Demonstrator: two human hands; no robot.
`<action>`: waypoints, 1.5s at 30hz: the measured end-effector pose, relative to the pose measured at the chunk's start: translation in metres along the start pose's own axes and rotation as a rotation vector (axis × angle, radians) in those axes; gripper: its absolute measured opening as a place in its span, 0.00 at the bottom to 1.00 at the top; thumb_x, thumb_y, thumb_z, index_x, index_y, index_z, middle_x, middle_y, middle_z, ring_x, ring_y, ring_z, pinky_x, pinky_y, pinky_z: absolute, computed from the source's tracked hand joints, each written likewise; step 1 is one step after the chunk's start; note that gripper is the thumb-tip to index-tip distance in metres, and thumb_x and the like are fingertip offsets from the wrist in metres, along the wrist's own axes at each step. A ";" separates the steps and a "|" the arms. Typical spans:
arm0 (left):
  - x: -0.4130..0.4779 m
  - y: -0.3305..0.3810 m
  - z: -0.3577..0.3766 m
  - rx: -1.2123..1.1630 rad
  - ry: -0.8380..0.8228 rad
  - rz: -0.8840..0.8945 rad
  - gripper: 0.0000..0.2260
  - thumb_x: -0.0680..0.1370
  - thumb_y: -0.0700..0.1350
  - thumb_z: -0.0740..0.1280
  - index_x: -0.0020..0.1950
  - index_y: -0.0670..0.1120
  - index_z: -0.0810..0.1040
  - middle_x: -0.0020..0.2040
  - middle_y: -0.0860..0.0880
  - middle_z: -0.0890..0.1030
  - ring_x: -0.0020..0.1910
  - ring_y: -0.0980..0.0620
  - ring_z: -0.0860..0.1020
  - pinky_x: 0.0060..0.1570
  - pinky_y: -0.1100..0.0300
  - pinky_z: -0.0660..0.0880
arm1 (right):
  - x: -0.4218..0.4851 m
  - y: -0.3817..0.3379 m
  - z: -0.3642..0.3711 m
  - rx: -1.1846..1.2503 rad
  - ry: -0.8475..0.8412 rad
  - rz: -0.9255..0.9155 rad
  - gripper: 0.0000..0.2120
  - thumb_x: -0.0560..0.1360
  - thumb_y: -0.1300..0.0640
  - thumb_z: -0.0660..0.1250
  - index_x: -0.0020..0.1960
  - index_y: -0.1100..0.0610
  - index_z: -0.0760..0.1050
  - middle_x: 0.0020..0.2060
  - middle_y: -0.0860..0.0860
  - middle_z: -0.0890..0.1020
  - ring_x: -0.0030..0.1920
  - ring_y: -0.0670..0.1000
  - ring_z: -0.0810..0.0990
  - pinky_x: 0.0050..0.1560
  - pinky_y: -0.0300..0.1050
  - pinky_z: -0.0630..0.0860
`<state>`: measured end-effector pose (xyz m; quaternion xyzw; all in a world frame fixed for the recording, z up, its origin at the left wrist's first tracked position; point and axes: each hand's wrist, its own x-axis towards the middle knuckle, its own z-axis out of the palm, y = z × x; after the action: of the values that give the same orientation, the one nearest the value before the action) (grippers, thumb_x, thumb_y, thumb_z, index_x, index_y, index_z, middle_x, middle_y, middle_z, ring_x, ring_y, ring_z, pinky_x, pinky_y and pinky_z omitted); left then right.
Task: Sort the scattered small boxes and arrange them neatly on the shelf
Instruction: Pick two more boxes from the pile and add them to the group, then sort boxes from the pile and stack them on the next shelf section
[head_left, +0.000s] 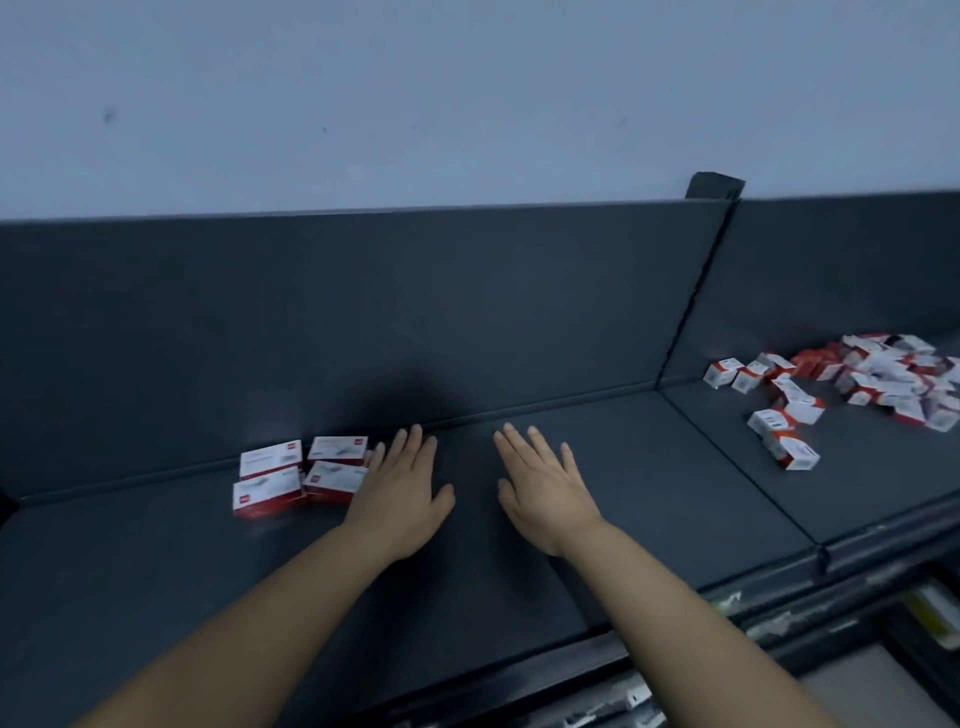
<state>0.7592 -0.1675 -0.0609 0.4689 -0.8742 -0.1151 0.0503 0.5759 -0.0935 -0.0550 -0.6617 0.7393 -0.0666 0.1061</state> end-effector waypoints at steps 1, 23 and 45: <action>0.003 0.015 0.003 0.002 -0.006 0.004 0.32 0.82 0.56 0.52 0.80 0.44 0.46 0.80 0.45 0.43 0.79 0.49 0.41 0.77 0.53 0.39 | -0.006 0.014 -0.004 0.001 -0.004 0.006 0.28 0.83 0.51 0.47 0.80 0.50 0.40 0.79 0.41 0.41 0.78 0.48 0.37 0.77 0.55 0.35; 0.058 0.295 0.060 -0.006 -0.122 0.231 0.31 0.82 0.51 0.52 0.80 0.46 0.38 0.79 0.48 0.36 0.78 0.52 0.37 0.77 0.53 0.37 | -0.117 0.279 -0.072 0.001 0.061 0.130 0.30 0.82 0.52 0.49 0.80 0.55 0.44 0.80 0.48 0.47 0.79 0.49 0.43 0.78 0.48 0.41; 0.196 0.449 0.104 -0.015 -0.254 0.487 0.31 0.81 0.51 0.52 0.80 0.46 0.41 0.80 0.48 0.39 0.78 0.52 0.38 0.76 0.54 0.38 | -0.118 0.441 -0.107 0.061 0.124 0.408 0.30 0.82 0.51 0.49 0.80 0.52 0.42 0.80 0.48 0.45 0.79 0.48 0.41 0.77 0.48 0.36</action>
<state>0.2669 -0.0750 -0.0543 0.2265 -0.9596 -0.1639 -0.0304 0.1366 0.0697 -0.0489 -0.4893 0.8607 -0.1066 0.0918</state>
